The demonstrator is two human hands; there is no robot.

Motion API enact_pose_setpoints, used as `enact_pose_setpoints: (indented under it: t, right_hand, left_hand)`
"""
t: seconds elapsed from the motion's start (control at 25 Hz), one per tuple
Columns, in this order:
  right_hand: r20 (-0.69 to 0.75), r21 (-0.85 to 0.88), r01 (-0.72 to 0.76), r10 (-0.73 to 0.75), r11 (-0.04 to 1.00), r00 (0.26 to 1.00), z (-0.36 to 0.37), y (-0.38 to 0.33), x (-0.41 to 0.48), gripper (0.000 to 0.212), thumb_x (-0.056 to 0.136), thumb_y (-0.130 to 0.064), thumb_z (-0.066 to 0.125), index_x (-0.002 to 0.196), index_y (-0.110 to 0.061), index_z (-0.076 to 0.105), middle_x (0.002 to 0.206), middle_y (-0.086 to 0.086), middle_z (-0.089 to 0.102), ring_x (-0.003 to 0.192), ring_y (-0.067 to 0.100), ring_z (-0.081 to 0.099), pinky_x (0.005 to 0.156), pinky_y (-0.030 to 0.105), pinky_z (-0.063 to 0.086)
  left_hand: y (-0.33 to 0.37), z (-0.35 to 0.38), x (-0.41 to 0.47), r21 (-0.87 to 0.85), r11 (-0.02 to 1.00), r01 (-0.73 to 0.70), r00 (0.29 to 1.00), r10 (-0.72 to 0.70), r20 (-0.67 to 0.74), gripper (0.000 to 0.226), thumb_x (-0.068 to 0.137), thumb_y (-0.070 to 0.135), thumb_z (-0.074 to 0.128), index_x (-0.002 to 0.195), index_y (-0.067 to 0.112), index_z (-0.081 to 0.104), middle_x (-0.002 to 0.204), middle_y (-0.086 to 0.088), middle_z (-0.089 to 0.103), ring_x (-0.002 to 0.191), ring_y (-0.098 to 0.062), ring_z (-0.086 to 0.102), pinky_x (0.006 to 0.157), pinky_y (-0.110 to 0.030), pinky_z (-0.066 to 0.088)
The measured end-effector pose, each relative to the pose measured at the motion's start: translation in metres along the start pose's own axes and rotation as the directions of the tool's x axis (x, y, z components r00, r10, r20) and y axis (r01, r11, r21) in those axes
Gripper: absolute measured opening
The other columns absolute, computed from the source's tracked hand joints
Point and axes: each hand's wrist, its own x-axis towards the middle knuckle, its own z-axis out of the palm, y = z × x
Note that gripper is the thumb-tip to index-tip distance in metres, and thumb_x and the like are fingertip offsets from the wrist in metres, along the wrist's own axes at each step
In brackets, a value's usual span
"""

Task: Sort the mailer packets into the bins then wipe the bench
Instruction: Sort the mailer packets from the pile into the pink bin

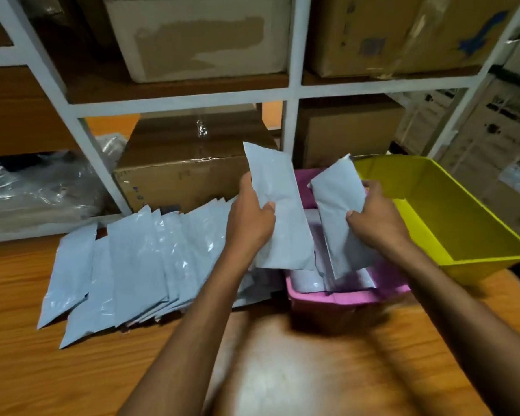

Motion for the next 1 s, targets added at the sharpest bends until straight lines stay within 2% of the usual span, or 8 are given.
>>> enact_pose_setpoints:
  t: [0.2,0.36,0.48,0.56,0.68,0.76,0.88,1.0]
  right_hand:
    - [0.088,-0.073,0.027,-0.021,0.997,0.996,-0.003,0.029,0.022,0.064,0.084,-0.002,0.056,0.144,-0.011,0.037,0.124,0.026,0.064,0.112,0.046,0.062,0.085,0.045,0.053]
    - [0.121,-0.071,0.051,-0.042,0.996,0.992,-0.002,0.037,0.034,0.064,0.086,-0.002,0.056,0.146,-0.009,0.035,0.129,0.024,0.062,0.115,0.045,0.060,0.086,0.045,0.052]
    - [0.168,-0.047,0.085,-0.076,0.995,0.983,0.005,0.041,0.042,0.068,0.087,0.000,0.058,0.150,-0.010,0.033,0.135,0.021,0.057,0.122,0.042,0.057,0.091,0.041,0.049]
    - [0.216,-0.038,0.114,-0.104,0.993,0.971,0.014,0.045,0.047,0.073,0.087,-0.001,0.060,0.152,-0.011,0.030,0.140,0.020,0.050,0.127,0.040,0.053,0.097,0.041,0.047]
    - [0.331,-0.264,0.211,-0.117,0.941,0.936,0.032,0.050,0.051,0.059,0.087,-0.003,0.061,0.144,-0.007,0.043,0.149,0.018,0.033,0.130,0.042,0.048,0.104,0.046,0.046]
    - [0.394,-0.422,0.307,-0.132,0.853,0.909,0.042,0.054,0.052,0.045,0.089,-0.003,0.058,0.134,-0.003,0.053,0.149,0.019,0.033,0.133,0.042,0.042,0.105,0.048,0.045]
    - [0.500,-0.581,0.453,-0.143,0.676,0.854,0.053,0.059,0.053,0.040,0.094,-0.010,0.053,0.134,-0.005,0.058,0.147,0.020,0.043,0.144,0.040,0.029,0.112,0.051,0.035]
    - [0.541,-0.652,0.506,-0.120,0.565,0.832,0.062,0.063,0.053,0.039,0.098,-0.017,0.050,0.135,-0.010,0.058,0.141,0.019,0.053,0.137,0.038,0.042,0.113,0.050,0.034]
  left_hand:
    - [0.010,0.059,0.002,0.254,0.967,-0.032,0.995,0.007,0.101,0.084,0.098,0.011,0.060,0.163,0.022,0.007,0.143,-0.014,0.054,0.123,-0.036,0.058,0.101,-0.045,0.050]
    - [0.007,0.088,0.012,0.338,0.940,0.039,0.985,-0.093,0.145,0.097,0.098,0.009,0.062,0.163,0.020,-0.009,0.140,-0.016,0.054,0.117,-0.033,0.059,0.096,-0.043,0.051]
    - [0.003,0.103,0.019,0.487,0.873,0.014,0.980,-0.109,0.166,0.104,0.095,0.003,0.064,0.162,0.015,-0.013,0.122,-0.017,0.059,0.097,-0.025,0.063,0.084,-0.039,0.054]
    - [-0.001,0.110,0.020,0.677,0.726,-0.122,0.984,-0.001,0.178,0.103,0.089,-0.003,0.069,0.164,0.010,0.000,0.150,-0.021,0.045,0.125,-0.034,0.058,0.095,-0.041,0.053]
    - [0.000,0.112,0.015,0.890,0.324,-0.319,0.946,0.055,0.319,0.068,0.088,0.007,0.074,0.150,0.009,0.046,0.169,-0.019,0.015,0.155,-0.037,0.016,0.121,-0.049,0.026]
    - [0.000,0.113,0.014,0.910,0.147,-0.387,0.919,-0.021,0.394,0.046,0.091,0.018,0.070,0.136,0.016,0.062,0.166,-0.017,0.027,0.157,-0.036,0.007,0.125,-0.052,0.010]
    - [-0.009,0.117,0.015,0.913,-0.003,-0.409,0.894,-0.204,0.400,0.033,0.096,0.027,0.062,0.129,0.023,0.067,0.147,-0.009,0.056,0.157,-0.036,0.011,0.124,-0.060,-0.009]
    - [-0.017,0.122,0.018,0.865,-0.162,-0.474,0.851,-0.334,0.404,0.031,0.099,0.038,0.057,0.125,0.025,0.067,0.134,-0.001,0.065,0.153,-0.033,0.026,0.120,-0.064,-0.015]
